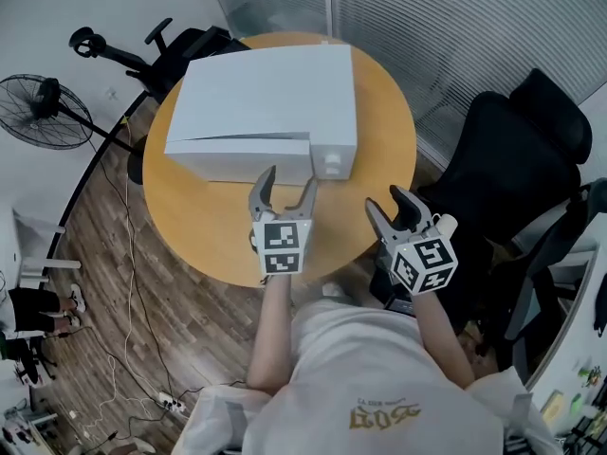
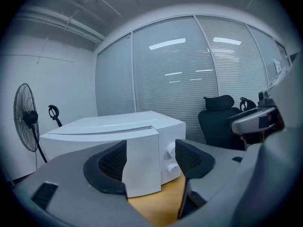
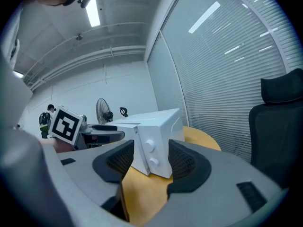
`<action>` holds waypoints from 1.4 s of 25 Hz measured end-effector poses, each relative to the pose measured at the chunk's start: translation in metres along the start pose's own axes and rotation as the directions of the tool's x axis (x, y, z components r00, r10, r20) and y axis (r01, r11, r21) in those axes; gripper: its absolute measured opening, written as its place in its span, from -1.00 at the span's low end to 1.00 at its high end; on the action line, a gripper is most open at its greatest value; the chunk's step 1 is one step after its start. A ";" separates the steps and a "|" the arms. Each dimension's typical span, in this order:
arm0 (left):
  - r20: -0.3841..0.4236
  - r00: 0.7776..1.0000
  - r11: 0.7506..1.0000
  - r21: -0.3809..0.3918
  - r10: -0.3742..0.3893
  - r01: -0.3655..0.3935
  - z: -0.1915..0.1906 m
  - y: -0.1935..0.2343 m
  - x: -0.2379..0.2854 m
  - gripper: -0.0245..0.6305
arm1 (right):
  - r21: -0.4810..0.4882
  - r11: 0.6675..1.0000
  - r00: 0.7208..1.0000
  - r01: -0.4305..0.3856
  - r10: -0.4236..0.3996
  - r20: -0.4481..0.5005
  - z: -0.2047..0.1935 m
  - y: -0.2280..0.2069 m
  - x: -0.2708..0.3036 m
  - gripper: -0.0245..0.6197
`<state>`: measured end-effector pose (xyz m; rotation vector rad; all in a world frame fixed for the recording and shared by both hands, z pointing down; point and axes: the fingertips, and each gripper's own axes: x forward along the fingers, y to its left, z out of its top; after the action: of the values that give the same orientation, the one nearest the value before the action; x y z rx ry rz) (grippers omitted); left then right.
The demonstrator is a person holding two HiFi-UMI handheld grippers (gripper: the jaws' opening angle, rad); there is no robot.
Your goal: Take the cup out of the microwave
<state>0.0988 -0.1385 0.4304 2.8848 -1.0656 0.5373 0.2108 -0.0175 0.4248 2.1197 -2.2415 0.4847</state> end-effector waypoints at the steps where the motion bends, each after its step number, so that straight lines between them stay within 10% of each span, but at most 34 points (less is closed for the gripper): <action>1: 0.000 1.000 1.000 0.013 -0.003 0.003 0.002 0.001 0.005 0.08 | 0.010 1.000 1.000 -0.002 0.002 0.017 0.003 -0.001 0.001 -0.23; 9: -0.012 1.000 0.980 0.196 0.021 -0.018 0.013 0.001 0.034 0.19 | 0.004 0.999 0.997 0.032 -0.032 0.064 0.015 -0.013 0.005 -0.25; 22: -0.041 0.996 0.877 0.478 0.077 -0.048 0.009 0.003 0.063 0.23 | 0.030 0.996 0.994 0.089 -0.090 0.055 0.009 -0.030 0.006 -0.30; 35: -0.040 0.996 0.864 0.501 0.081 -0.050 0.002 0.003 0.066 0.22 | 0.018 0.998 0.998 0.058 -0.059 0.033 0.004 -0.022 0.019 -0.33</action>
<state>0.1446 -0.1825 0.4496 3.2380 -1.1659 1.0409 0.2314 -0.0374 0.4296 2.2112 -2.1928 0.4713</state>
